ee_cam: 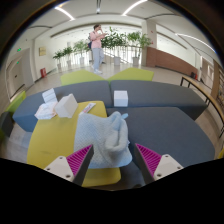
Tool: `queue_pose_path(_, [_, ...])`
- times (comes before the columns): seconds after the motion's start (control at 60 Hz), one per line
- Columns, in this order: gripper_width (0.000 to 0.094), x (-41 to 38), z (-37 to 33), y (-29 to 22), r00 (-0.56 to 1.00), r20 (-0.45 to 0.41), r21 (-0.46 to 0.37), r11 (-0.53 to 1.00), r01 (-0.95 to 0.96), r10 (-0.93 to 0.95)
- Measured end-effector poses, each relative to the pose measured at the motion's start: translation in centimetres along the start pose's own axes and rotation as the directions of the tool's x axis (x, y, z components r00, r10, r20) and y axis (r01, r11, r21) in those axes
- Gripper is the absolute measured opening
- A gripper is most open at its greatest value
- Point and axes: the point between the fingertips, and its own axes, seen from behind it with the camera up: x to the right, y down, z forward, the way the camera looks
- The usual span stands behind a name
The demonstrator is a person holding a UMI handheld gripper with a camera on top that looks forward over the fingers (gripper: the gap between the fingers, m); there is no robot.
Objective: Fold towel
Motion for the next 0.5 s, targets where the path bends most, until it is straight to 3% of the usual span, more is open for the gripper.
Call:
queue_pose_path(0.117, [0.0845, -0.9, -5.2, 0.6, 1.0, 0.023, 0.013, 1.0, 0.011, -0.011])
queue_pose_path(0.267, [0.0839, -3.4, -12.1, 0.0, 0.999, 0.048, 0.092, 0.996, 0.004, -0.008])
queue_pose_path(0.5, [0.0849, -6.1, -18.4, 0.2, 0.997, 0.076, 0.133, 0.991, 0.023, -0.033])
